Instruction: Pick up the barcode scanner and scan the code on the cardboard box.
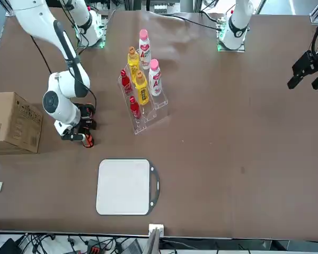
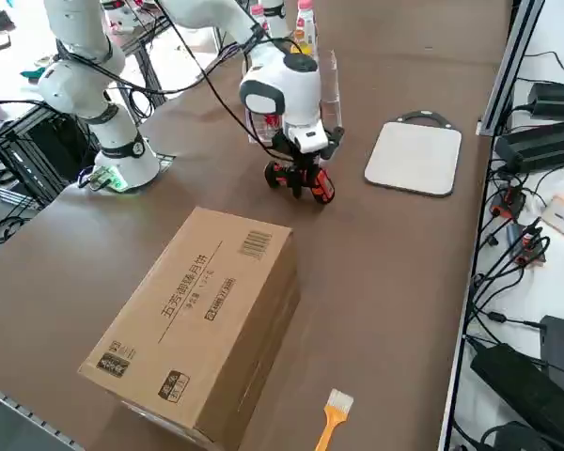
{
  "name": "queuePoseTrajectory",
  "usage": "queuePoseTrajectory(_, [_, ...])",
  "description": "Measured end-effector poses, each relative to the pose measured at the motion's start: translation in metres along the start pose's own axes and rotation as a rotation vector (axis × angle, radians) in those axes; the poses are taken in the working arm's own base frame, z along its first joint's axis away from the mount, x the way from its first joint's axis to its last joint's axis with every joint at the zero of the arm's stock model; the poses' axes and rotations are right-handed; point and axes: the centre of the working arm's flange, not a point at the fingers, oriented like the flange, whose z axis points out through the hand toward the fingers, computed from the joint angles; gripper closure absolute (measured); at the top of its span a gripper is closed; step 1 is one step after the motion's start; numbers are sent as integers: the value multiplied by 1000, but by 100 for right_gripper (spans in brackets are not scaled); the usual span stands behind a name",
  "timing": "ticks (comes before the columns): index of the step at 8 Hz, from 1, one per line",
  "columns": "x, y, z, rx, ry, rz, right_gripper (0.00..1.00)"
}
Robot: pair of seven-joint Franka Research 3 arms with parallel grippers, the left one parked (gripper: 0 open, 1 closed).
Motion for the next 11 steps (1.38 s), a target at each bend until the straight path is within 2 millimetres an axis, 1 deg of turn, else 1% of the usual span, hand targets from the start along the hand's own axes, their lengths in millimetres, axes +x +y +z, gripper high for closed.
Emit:
queuePoseTrajectory(1, [4,-1,-20,3,32,-1,0])
queuePoseTrajectory(2, [7,-2,-51,5,62,-2,0])
queuePoseTrajectory(3, [9,-1,-93,5,87,1,0])
queuePoseTrajectory(4, [8,3,-140,4,103,7,0])
queuePoseTrajectory(6, [0,19,-231,0,103,35,0])
queuePoseTrajectory(8, [-5,34,-303,-2,81,63,0])
queuePoseTrajectory(9, [-5,38,-333,-1,85,71,0])
queuePoseTrajectory(10, [-4,41,-356,1,101,76,0])
queuePoseTrajectory(11, [-3,45,-368,2,111,82,0])
